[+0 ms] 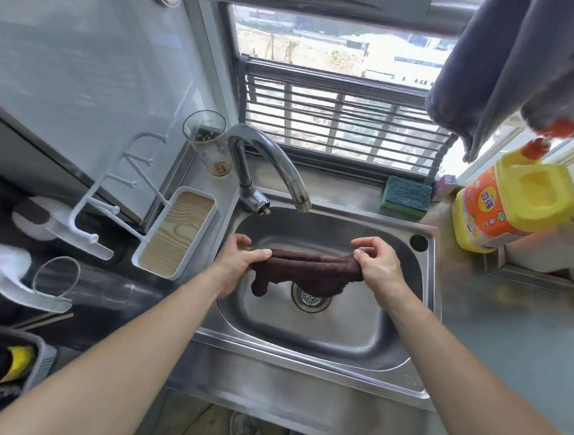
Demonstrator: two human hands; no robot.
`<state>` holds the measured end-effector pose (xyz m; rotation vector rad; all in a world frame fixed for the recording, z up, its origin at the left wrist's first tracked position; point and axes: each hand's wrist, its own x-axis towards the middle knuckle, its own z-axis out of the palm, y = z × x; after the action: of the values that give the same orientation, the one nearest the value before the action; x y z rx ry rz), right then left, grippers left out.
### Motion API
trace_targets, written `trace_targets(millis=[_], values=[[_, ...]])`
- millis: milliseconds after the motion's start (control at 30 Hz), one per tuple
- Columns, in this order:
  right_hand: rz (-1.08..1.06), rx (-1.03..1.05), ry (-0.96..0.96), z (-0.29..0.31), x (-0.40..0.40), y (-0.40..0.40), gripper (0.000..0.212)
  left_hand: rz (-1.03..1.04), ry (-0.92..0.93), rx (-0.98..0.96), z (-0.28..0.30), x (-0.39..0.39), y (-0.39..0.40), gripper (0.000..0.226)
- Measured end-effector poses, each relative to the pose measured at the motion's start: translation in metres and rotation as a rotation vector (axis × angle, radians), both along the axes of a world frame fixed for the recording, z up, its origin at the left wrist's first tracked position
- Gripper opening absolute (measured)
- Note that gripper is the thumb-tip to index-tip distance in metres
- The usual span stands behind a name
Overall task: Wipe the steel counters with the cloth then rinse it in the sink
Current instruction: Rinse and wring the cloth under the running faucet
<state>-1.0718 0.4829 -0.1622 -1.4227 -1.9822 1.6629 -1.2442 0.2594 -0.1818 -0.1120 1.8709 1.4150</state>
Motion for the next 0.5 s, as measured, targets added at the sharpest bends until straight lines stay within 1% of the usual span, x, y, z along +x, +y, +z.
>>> trace_targets(millis=[67,100,133,167,200,233,267,300,333,367,400,433,467,500], values=[[0.001,0.087,-0.05,-0.002,0.003,0.003,0.02,0.173,-0.104,0.118,0.002,-0.005,0.0,0.035],[0.005,0.125,-0.077,-0.003,0.006,0.004,0.021,0.238,-0.107,0.132,0.002,-0.007,-0.002,0.033],[0.005,0.153,-0.101,-0.005,0.009,0.007,0.023,0.236,-0.049,0.088,0.0,-0.008,-0.006,0.032],[0.006,0.167,-0.118,-0.005,0.011,0.008,0.024,0.147,0.074,-0.011,-0.001,-0.009,-0.01,0.03],[0.014,0.168,-0.129,-0.006,0.014,0.011,0.024,-0.011,0.223,-0.125,0.0,-0.009,-0.015,0.027],[0.033,0.145,-0.122,-0.008,0.016,0.013,0.021,-0.185,0.345,-0.201,0.002,-0.008,-0.017,0.023],[0.077,0.115,-0.115,-0.008,0.018,0.015,0.015,-0.326,0.403,-0.218,0.007,-0.006,-0.018,0.019],[0.156,0.079,-0.104,-0.008,0.021,0.015,0.007,-0.429,0.39,-0.191,0.011,-0.005,-0.017,0.018],[0.266,0.05,-0.112,-0.006,0.024,0.016,0.015,-0.537,0.347,-0.166,0.016,-0.005,-0.015,0.021],[0.393,0.012,-0.15,-0.005,0.028,0.017,0.029,-0.668,0.324,-0.187,0.02,-0.004,-0.012,0.03],[0.537,0.019,-0.228,-0.005,0.03,0.017,0.042,-0.812,0.354,-0.256,0.021,-0.005,-0.011,0.04],[0.69,0.086,-0.318,-0.005,0.031,0.017,0.05,-0.934,0.441,-0.339,0.02,-0.005,-0.008,0.047],[0.822,0.181,-0.41,-0.004,0.031,0.015,0.051,-1.006,0.538,-0.416,0.016,-0.004,-0.005,0.048],[0.908,0.282,-0.456,-0.005,0.029,0.012,0.046,-1.03,0.632,-0.458,0.015,-0.002,-0.002,0.044]])
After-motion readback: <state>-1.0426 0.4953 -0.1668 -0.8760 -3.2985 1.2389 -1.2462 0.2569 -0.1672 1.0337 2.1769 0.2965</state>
